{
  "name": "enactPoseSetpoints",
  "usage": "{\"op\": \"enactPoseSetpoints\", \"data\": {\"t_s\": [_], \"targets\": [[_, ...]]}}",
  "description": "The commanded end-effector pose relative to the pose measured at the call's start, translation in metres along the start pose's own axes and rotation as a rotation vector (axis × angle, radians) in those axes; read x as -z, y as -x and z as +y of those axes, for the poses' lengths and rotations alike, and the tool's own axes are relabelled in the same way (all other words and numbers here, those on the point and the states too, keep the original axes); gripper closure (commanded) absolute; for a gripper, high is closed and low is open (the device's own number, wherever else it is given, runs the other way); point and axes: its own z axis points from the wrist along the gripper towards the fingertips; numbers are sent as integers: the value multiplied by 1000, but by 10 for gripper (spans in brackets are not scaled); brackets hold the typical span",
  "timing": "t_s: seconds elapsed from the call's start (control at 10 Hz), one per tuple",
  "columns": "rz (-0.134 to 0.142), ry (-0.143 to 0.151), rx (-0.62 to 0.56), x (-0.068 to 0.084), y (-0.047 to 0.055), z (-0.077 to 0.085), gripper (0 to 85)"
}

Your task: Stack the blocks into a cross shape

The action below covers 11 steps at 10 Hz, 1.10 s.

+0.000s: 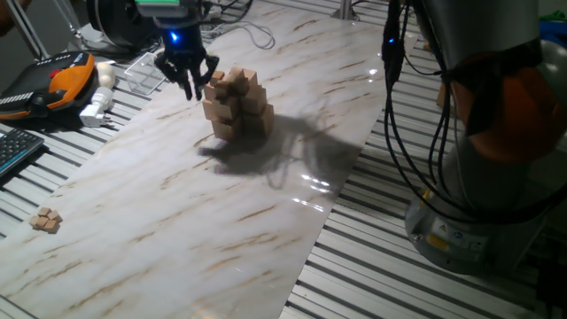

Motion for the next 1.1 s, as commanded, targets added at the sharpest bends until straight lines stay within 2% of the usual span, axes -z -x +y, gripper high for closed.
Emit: {"op": "enactPoseSetpoints", "data": {"t_s": [0.0, 0.1, 0.2, 0.4, 0.5, 0.6, 0.8, 0.9, 1.0], "targets": [[17, -3, 168, -8, -43, 15, 850], [46, 2, 214, -11, -47, 14, 850], [75, -27, 298, -12, -48, 14, 850], [104, -73, 449, -13, -49, 15, 850], [108, -88, 527, -13, -49, 15, 850], [72, -119, 631, -13, -49, 15, 850], [8, -132, 794, -13, -49, 15, 850], [-2, -133, 848, -13, -49, 15, 850], [12, -124, 898, -13, -49, 15, 850]]}}
